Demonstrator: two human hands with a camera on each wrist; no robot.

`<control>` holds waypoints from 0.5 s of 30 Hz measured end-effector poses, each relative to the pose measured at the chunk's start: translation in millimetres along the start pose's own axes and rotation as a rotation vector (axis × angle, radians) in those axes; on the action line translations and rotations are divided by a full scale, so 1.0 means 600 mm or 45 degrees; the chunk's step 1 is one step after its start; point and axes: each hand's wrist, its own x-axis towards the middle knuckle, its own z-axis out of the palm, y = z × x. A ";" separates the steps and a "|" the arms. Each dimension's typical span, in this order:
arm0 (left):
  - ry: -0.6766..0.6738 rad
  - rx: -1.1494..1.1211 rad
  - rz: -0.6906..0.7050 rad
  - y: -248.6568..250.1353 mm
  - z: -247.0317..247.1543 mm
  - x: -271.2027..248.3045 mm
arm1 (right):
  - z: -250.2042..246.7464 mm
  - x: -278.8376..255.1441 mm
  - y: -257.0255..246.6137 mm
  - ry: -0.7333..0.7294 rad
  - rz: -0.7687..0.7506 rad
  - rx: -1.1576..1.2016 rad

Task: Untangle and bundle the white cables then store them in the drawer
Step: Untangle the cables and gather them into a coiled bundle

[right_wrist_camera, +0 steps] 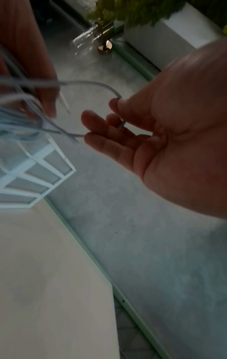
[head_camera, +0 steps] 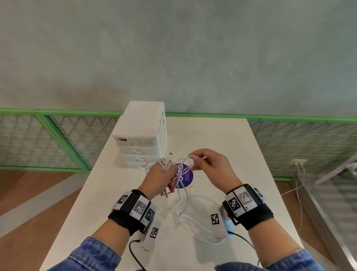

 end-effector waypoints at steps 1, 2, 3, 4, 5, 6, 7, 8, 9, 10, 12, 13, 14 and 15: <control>-0.006 -0.015 0.022 0.003 0.006 -0.003 | 0.007 0.001 -0.005 -0.004 0.003 0.038; 0.007 -0.023 0.044 0.008 0.009 -0.006 | 0.013 0.001 -0.008 0.004 0.004 0.089; 0.028 -0.028 0.068 0.012 0.009 -0.007 | 0.015 0.001 -0.011 0.017 0.007 0.151; 0.050 -0.034 0.100 0.016 0.007 -0.008 | 0.016 0.000 -0.011 0.030 0.008 0.205; 0.073 -0.033 0.133 0.019 0.004 -0.007 | 0.015 -0.001 -0.010 0.039 0.008 0.242; 0.099 -0.027 0.163 0.019 -0.001 -0.004 | 0.014 -0.002 -0.010 0.041 0.002 0.257; 0.129 -0.018 0.184 0.019 -0.006 -0.003 | 0.014 -0.002 -0.010 0.036 -0.006 0.261; 0.157 -0.009 0.199 0.017 -0.009 -0.001 | 0.014 -0.002 -0.011 0.024 -0.017 0.265; 0.180 -0.003 0.216 0.015 -0.012 0.000 | 0.015 -0.002 -0.012 0.007 -0.029 0.275; 0.197 -0.005 0.237 0.012 -0.013 0.000 | 0.015 -0.001 -0.013 -0.012 -0.040 0.285; 0.218 -0.017 0.270 0.010 -0.013 -0.001 | 0.015 -0.002 -0.018 -0.045 -0.071 0.285; 0.224 -0.020 0.283 0.009 -0.012 -0.002 | 0.014 -0.002 -0.019 -0.057 -0.077 0.270; 0.227 -0.014 0.292 0.009 -0.011 -0.003 | 0.013 -0.003 -0.021 -0.068 -0.074 0.256; 0.224 0.000 0.292 0.010 -0.011 -0.003 | 0.012 -0.003 -0.021 -0.077 -0.065 0.253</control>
